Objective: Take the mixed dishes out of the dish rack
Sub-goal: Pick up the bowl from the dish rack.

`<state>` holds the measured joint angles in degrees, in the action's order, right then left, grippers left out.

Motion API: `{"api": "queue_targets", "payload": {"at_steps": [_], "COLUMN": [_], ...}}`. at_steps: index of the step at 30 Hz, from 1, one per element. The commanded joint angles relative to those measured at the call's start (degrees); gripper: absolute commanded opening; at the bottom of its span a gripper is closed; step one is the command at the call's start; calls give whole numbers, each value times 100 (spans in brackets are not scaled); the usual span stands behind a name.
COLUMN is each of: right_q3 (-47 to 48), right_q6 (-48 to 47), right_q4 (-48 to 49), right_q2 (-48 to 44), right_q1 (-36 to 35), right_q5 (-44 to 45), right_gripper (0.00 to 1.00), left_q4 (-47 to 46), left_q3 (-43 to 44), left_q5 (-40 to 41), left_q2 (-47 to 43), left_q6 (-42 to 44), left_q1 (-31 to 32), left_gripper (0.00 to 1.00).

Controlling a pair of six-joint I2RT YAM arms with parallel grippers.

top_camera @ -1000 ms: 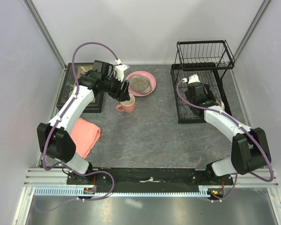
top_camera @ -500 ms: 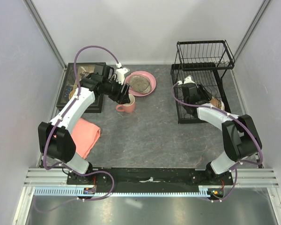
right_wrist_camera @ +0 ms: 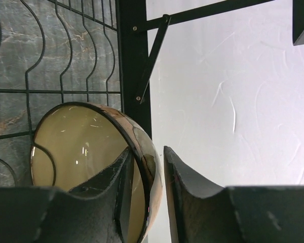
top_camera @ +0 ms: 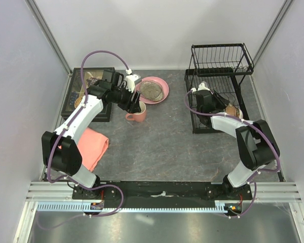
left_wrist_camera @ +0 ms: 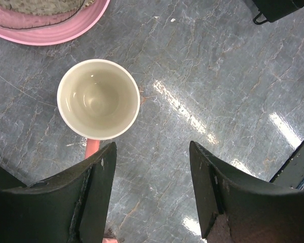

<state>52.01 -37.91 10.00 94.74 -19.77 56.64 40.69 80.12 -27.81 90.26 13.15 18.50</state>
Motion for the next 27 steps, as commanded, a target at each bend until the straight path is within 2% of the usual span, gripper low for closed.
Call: {"api": "queue_targets", "payload": {"at_steps": [1, 6, 13, 23, 27], "right_q3": [-85, -86, -59, -77, -182], "right_q6": [-549, -726, -981, -1921, -2518], "right_q4": [651, 776, 907, 1592, 2206], "right_q2": [80, 132, 256, 370, 414], "right_q1": [-27, -27, -36, -106, -132], "right_q5": [400, 488, 637, 998, 1156], "right_gripper": [36, 30, 17, 3, 0], "left_q4": [-228, -237, -272, -412, -448], "left_q3": [-66, -101, -163, -277, -295], "left_q5": [-207, -198, -189, -295, -330], "left_q2": [-149, -193, -184, -123, -114], "left_q6": [171, 179, 179, 118, 100], "left_q1": [4, -4, -4, -13, -22], "left_gripper": [66, 66, 66, 66, 66]}}
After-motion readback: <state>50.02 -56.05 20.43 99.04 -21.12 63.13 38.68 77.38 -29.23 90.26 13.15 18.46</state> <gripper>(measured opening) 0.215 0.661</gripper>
